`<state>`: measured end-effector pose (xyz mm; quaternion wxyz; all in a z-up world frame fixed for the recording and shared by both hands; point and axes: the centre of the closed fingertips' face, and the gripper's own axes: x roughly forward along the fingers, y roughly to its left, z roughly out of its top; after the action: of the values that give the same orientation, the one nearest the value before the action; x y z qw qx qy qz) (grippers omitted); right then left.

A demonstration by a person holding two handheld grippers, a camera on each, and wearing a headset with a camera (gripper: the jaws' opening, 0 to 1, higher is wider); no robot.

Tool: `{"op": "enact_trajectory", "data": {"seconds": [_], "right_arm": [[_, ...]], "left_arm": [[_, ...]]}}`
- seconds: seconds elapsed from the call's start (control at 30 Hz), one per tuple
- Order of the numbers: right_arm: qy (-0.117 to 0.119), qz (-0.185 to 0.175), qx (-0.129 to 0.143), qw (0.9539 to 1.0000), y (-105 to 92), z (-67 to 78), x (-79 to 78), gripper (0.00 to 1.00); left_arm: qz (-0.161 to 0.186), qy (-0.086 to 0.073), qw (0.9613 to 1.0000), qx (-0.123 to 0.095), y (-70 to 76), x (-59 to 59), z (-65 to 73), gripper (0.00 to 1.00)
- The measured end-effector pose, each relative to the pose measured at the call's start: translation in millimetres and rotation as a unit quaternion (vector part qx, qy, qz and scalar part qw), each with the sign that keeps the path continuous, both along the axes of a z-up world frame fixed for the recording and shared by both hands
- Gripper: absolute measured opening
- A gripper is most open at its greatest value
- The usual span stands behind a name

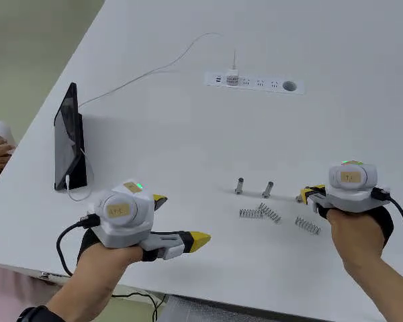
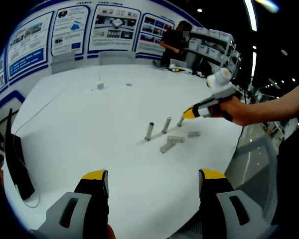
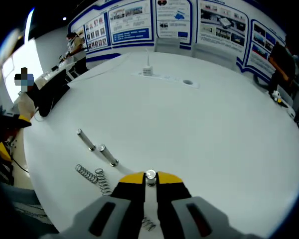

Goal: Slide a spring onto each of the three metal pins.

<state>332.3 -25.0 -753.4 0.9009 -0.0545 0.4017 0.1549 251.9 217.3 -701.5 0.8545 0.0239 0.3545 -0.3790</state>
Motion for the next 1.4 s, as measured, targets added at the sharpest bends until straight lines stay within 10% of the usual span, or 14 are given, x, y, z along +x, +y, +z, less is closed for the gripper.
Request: {"op": "enact_trajectory", "data": {"seconds": [0.83, 1.4], "right_arm": [[-0.010, 0.013, -0.010, 0.9998, -2.3, -5.0, 1.4, 0.10], [-0.024, 0.023, 0.008, 0.9994, 1.4, 4.0, -5.4, 0.28]], "left_arm": [[0.000, 0.001, 1.0000, 0.003, 3.0, -2.0, -0.7, 0.76], [-0.001, -0.001, 1.0000, 0.003, 0.7, -1.9, 0.9, 0.76]]}}
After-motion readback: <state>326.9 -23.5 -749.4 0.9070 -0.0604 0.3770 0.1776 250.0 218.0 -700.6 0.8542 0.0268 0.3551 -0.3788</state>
